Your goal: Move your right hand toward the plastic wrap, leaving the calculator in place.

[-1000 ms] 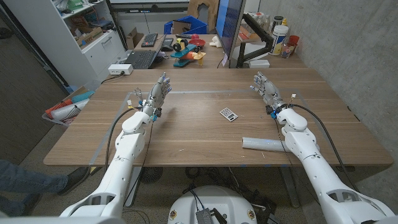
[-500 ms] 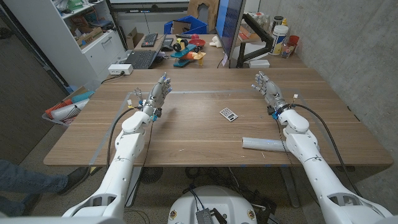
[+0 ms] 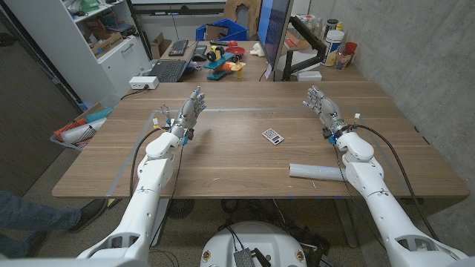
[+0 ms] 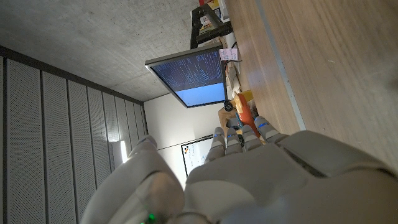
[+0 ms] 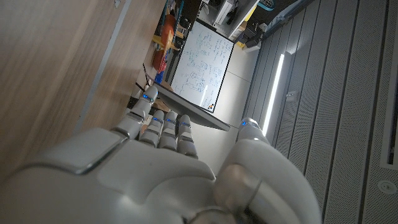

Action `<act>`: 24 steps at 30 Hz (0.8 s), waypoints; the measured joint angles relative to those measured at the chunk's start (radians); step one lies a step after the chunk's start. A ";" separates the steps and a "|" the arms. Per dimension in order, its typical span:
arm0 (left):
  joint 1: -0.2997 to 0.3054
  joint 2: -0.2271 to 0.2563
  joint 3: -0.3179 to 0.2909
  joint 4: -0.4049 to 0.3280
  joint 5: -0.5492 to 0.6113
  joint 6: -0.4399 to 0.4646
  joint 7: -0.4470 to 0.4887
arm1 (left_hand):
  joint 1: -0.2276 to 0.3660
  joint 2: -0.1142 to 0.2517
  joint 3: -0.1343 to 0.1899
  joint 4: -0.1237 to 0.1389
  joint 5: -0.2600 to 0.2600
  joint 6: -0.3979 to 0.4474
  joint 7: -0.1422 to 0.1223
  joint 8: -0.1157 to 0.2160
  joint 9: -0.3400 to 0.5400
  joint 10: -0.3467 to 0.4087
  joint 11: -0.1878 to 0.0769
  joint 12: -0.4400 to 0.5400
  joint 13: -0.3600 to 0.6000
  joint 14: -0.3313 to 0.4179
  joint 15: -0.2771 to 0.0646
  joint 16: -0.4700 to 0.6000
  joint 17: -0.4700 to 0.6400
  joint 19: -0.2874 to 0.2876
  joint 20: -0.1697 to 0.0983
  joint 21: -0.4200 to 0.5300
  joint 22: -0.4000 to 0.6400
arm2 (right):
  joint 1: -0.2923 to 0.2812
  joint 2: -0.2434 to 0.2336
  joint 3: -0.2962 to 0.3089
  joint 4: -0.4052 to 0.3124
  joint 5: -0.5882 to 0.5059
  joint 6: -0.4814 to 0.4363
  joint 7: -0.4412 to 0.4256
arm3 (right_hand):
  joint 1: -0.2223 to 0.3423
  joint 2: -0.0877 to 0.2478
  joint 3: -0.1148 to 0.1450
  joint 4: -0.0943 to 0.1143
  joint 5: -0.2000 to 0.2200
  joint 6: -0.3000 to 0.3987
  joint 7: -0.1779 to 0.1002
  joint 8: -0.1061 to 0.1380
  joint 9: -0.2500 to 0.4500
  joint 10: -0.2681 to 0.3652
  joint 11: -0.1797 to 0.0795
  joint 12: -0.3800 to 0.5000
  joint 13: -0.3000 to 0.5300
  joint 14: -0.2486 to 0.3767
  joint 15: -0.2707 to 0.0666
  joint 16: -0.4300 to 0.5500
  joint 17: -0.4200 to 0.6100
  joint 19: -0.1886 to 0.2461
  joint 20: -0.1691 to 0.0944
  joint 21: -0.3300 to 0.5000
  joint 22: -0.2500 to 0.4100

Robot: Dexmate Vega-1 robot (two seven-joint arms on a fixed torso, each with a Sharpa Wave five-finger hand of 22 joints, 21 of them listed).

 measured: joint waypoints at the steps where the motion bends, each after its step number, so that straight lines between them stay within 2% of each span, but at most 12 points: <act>1: 0.001 -0.001 0.000 -0.004 0.001 0.002 0.000 | 0.000 0.000 0.000 0.000 0.000 0.000 0.000 0.000 0.000 0.000 0.000 0.000 0.000 0.000 0.000 0.000 0.000 0.000 0.000 -0.005 0.000 | 0.000 0.000 0.000 0.000 0.000 0.001 0.000 | 0.002 -0.002 -0.003 -0.003 0.000 0.002 -0.002 0.000 0.000 0.000 0.000 0.000 0.000 0.000 0.000 0.000 0.000 0.000 0.000 0.000 0.000; 7: 0.008 -0.003 0.000 -0.016 0.006 0.009 0.003 | 0.000 0.000 0.000 0.000 -0.005 0.000 0.000 0.000 0.000 0.004 0.004 0.000 0.000 0.000 0.000 0.000 0.000 0.000 0.000 -0.007 0.000 | -0.018 -0.007 0.010 -0.017 -0.002 0.009 0.004 | -0.005 -0.017 -0.008 -0.008 0.000 0.003 -0.003 0.000 0.000 0.003 -0.004 0.000 0.000 0.003 -0.004 0.000 0.000 0.000 0.000 -0.003 0.000; 23: 0.014 -0.006 0.008 -0.031 0.010 0.021 0.004 | 0.000 0.000 -0.004 -0.004 -0.005 0.000 0.000 0.000 0.000 0.005 0.005 0.000 0.000 0.000 0.000 0.000 0.000 0.000 0.000 -0.018 0.000 | -0.062 -0.020 0.029 -0.060 -0.019 0.026 -0.005 | -0.034 -0.046 -0.034 0.003 0.008 0.003 -0.013 0.000 0.005 0.020 -0.005 0.000 0.003 0.018 -0.007 0.008 -0.005 0.025 -0.004 -0.015 0.000; 24: 0.014 -0.006 0.008 -0.031 0.010 0.021 0.004 | 0.000 0.000 -0.004 -0.004 -0.005 0.000 0.000 0.000 0.000 0.005 0.005 0.000 0.000 0.000 0.000 0.000 0.000 0.000 0.000 -0.018 0.000 | -0.062 -0.020 0.029 -0.060 -0.019 0.026 -0.005 | -0.034 -0.046 -0.036 0.005 0.008 0.002 -0.021 0.000 0.005 0.020 -0.005 -0.003 0.003 0.018 -0.007 0.008 -0.005 0.027 -0.006 -0.015 0.000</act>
